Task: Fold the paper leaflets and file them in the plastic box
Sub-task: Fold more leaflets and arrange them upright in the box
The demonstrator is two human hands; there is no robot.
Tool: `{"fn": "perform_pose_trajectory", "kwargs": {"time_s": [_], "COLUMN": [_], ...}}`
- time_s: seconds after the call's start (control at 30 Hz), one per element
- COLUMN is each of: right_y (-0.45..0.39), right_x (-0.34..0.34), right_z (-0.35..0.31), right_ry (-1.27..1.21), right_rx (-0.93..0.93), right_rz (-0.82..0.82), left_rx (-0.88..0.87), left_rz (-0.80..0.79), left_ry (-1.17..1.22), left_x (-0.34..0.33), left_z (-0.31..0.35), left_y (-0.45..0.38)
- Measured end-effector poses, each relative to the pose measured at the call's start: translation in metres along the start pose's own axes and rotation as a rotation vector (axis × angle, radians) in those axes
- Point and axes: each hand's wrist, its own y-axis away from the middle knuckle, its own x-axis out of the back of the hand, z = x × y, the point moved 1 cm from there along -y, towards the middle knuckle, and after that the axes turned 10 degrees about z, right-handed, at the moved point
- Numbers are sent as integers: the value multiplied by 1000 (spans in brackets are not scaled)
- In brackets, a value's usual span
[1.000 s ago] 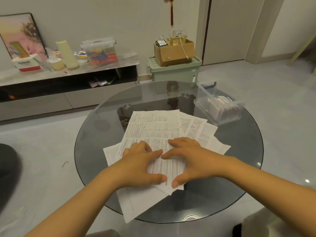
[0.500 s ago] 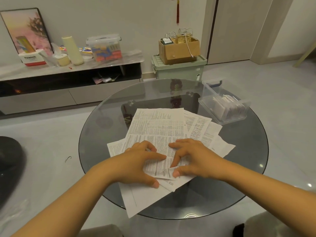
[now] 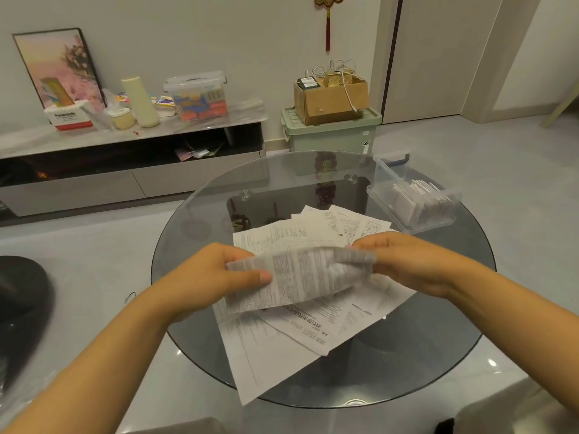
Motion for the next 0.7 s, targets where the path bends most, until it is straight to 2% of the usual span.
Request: {"fn": "perform_pose_trajectory", "kwargs": {"time_s": [0.13, 0.2, 0.37, 0.53, 0.63, 0.7], "right_y": [1, 1, -6, -14, -16, -17], "right_x": [-3, -5, -10, -12, -11, -10], "right_z": [-6, -6, 1, 2, 2, 1], "right_ry": [-269, -225, 50, 36, 60, 26], "right_rx": [-9, 30, 165, 241, 300, 330], "right_rz": [12, -37, -33, 103, 185, 221], "left_rx": [38, 65, 99, 84, 7, -71], "left_rz": [33, 45, 2, 42, -27, -87], "left_ry": [156, 235, 322, 374, 490, 480], "left_x": [0, 3, 6, 8, 10, 11], "left_z": [0, -1, -3, -11, -11, -11], "left_y": [-2, -3, -3, -4, -1, 3]}}
